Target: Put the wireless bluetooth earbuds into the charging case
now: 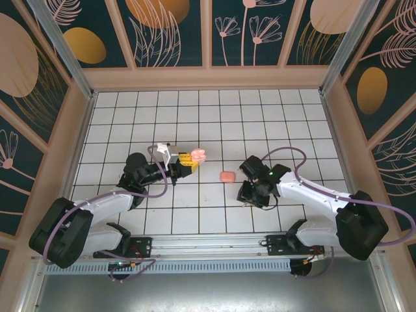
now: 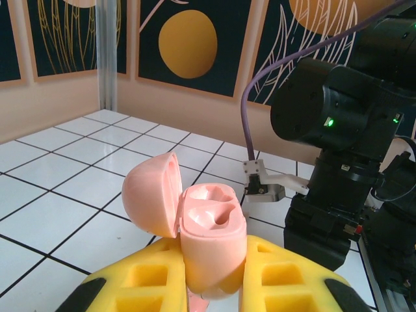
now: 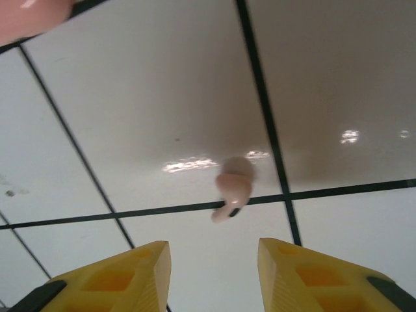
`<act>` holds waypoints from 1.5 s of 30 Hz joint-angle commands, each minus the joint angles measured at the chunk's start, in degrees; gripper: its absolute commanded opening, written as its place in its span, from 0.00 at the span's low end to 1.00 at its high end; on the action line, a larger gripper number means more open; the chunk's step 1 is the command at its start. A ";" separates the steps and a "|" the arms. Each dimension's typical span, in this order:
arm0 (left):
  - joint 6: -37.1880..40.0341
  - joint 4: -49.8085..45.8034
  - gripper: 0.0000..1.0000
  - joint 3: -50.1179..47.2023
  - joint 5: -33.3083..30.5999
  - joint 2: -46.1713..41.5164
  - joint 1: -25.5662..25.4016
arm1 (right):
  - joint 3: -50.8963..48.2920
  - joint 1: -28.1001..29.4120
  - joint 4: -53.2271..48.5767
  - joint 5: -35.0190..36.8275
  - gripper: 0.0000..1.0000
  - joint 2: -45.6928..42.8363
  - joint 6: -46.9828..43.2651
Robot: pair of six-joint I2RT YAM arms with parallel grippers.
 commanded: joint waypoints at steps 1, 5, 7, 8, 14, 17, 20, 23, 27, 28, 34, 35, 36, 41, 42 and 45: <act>-0.55 1.03 0.11 0.06 0.27 0.26 -0.31 | -2.03 -1.14 0.00 -1.22 0.40 0.42 0.95; -1.29 1.95 0.11 0.64 0.83 1.91 -0.32 | -2.20 -2.11 1.38 -1.89 0.40 1.67 -0.10; -1.69 2.44 0.11 0.80 1.13 2.77 -0.27 | -2.09 -2.52 2.51 -2.51 0.39 2.52 -1.00; -1.70 2.57 0.11 0.74 1.19 2.95 -0.32 | -2.12 -2.65 2.91 -2.79 0.38 2.82 -1.41; -1.12 1.51 0.12 0.90 0.67 2.87 -0.32 | -1.51 -3.67 3.39 -3.19 0.36 5.30 -3.87; -0.96 0.94 0.12 1.17 0.60 2.81 -0.32 | -0.37 -4.06 4.41 -2.76 0.35 5.44 -4.99; -0.68 0.40 0.12 1.33 0.54 2.72 -0.32 | 0.64 -4.64 5.52 -3.08 0.34 5.78 -5.73; -0.50 -0.14 0.12 1.28 0.43 2.27 -0.31 | 1.26 -4.93 5.94 -3.35 0.33 6.36 -6.41; 0.18 -1.38 0.12 1.13 -0.02 1.25 -0.32 | 1.56 -5.21 5.65 -3.27 0.33 6.79 -6.78; 0.36 -1.69 0.12 1.20 -0.10 1.12 -0.32 | 1.63 -5.21 5.36 -3.06 0.34 6.76 -6.70; 0.64 -2.35 0.12 1.26 -0.22 0.58 -0.32 | 0.28 -5.22 3.21 -1.87 0.39 5.58 -5.17; 0.65 -2.35 0.12 1.27 -0.19 0.46 -0.32 | -0.29 -5.21 3.52 -2.33 0.39 5.28 -4.89; 0.66 -2.33 0.12 1.22 -0.12 0.50 -0.31 | -0.87 -5.21 3.78 -2.77 0.39 5.03 -4.62; 0.64 -2.28 0.12 1.17 -0.14 0.25 -0.32 | -2.52 -4.95 5.19 -4.19 0.36 4.12 -3.74; 0.64 -2.30 0.12 1.18 -0.15 0.23 -0.32 | -2.61 -4.95 5.39 -4.31 0.36 4.12 -3.68; 0.64 -2.39 0.12 1.00 -0.20 -0.02 -0.32 | -2.84 -4.78 5.83 -4.48 0.34 4.43 -3.74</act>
